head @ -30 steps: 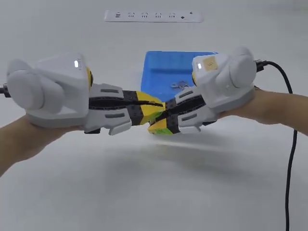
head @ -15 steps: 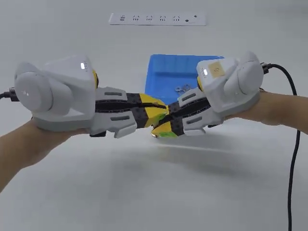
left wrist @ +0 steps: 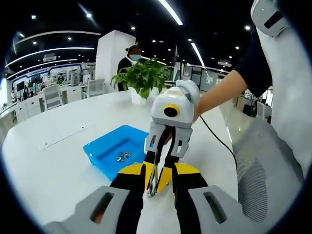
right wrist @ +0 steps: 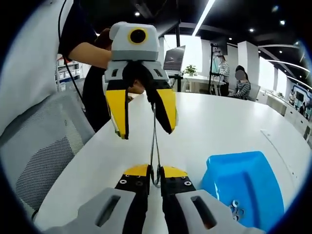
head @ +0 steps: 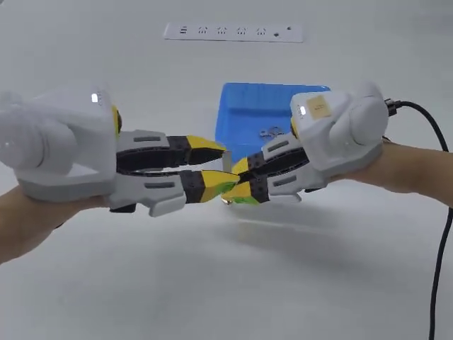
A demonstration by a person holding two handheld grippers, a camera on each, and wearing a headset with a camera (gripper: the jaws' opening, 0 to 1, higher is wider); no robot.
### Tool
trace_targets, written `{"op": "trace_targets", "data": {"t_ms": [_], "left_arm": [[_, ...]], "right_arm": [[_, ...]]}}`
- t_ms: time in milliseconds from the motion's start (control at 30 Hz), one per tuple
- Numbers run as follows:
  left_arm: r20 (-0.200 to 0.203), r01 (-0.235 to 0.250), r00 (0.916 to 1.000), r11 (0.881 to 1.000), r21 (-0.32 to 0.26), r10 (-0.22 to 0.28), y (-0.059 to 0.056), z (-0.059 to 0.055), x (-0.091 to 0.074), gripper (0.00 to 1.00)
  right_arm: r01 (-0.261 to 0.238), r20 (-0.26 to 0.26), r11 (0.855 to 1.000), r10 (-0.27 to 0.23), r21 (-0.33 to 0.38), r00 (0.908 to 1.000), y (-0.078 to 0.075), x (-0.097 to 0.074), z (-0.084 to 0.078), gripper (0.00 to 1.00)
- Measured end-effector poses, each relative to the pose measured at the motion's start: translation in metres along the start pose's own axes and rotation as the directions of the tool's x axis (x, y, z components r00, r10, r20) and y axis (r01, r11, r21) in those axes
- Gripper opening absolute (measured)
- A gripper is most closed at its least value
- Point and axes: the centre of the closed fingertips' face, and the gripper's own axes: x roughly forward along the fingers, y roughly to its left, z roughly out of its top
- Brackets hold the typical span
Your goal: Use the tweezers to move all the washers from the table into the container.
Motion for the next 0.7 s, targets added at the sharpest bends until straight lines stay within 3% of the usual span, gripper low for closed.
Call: {"op": "trace_targets", "data": {"t_ms": [233,333,500,700], "left_arm": [[0.013,-0.041,0.9990,0.995,-0.088,0.043,-0.008,-0.007,-0.025,0.29],[0.031,-0.065,0.9972,0.993,-0.099,0.068,-0.011,-0.006,-0.034,0.33],[0.058,-0.061,0.9960,0.992,-0.111,0.068,-0.027,-0.001,-0.048,0.32],[0.076,-0.078,0.9930,0.986,-0.149,0.090,-0.033,-0.002,-0.052,0.42]], "right_arm": [[-0.005,-0.015,1.000,0.005,-0.019,0.9999,0.011,-0.014,0.012,0.08],[0.019,0.004,1.000,-0.018,-0.019,0.9998,0.010,-0.024,0.024,0.08],[0.059,0.040,0.998,-0.058,-0.026,0.9975,0.010,-0.042,0.043,0.09],[0.112,0.032,0.991,-0.110,-0.068,0.9934,-0.002,-0.067,0.058,0.09]]}}
